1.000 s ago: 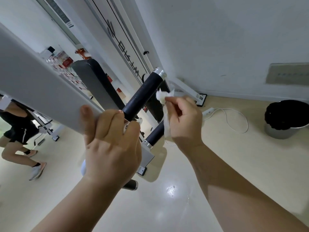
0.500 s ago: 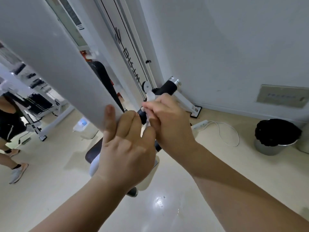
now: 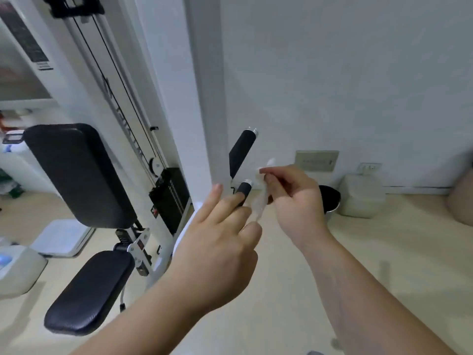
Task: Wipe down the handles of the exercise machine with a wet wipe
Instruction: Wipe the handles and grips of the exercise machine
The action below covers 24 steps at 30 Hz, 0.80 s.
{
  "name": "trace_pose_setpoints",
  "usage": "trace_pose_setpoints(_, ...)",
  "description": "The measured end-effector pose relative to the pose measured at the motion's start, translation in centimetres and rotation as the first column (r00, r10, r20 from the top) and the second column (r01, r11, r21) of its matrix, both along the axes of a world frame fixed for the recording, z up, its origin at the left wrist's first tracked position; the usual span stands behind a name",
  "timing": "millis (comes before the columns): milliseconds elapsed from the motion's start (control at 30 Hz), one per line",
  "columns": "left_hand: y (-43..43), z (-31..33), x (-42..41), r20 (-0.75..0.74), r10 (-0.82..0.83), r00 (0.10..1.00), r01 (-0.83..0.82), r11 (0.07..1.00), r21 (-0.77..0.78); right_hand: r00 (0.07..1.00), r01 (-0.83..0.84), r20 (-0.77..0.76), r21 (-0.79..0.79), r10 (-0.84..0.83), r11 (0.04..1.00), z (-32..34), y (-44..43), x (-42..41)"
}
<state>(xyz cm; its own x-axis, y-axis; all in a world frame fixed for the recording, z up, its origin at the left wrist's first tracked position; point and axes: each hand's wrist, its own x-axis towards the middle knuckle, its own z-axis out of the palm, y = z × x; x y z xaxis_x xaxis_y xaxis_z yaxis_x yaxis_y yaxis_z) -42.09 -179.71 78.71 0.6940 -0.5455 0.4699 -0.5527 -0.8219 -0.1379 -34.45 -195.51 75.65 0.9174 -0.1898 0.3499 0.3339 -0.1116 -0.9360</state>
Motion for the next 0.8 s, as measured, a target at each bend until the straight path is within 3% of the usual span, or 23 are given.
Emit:
trace_pose_setpoints(100,1.9,-0.8,-1.4,0.003,-0.111,0.994,0.108,0.964,-0.244,0.999,0.027,-0.036,0.047,-0.026,0.998,1.4,0.1,-4.3)
trace_pose_setpoints(167,2.2,-0.7,-2.5,-0.034,-0.129,0.991,0.101,0.892,-0.441,1.000,0.006,-0.011,0.082,-0.005,0.997,2.5,0.7,-6.7)
trace_pose_setpoints(300,1.6,0.7,-5.5,-0.328,-0.125,0.936,-0.179,0.634,-0.752,0.995,-0.104,0.026,0.116,0.101,0.988,3.4,2.1,-10.3)
trace_pose_setpoints(367,1.2,1.1,-6.4,-0.425,-0.189,0.885,-0.269,0.538,-0.799,0.991,-0.131,0.021,0.119,0.129,0.984,3.3,2.4,-11.2)
trace_pose_setpoints(533,1.1,1.7,-7.3,-0.431,-0.327,0.841,-0.312,0.358,-0.880,0.977,-0.212,0.022,0.138,0.211,0.967,2.8,3.3,-12.5)
trace_pose_setpoints(667,2.9,1.9,-6.5,-0.423,-0.320,0.848,-0.319,0.330,-0.888,0.970,-0.238,-0.025,0.117,0.243,0.964,3.1,4.8,-12.8)
trace_pose_setpoints(733,4.4,1.6,-5.4,-0.401,-0.298,0.866,-0.309,0.312,-0.898,0.989,-0.144,-0.013,0.018,0.144,0.989,3.2,5.7,-12.5)
trace_pose_setpoints(800,6.2,0.9,-3.6,-0.392,-0.280,0.876,-0.318,0.274,-0.908,0.991,0.091,0.106,-0.137,-0.077,0.986,2.8,6.7,-11.8)
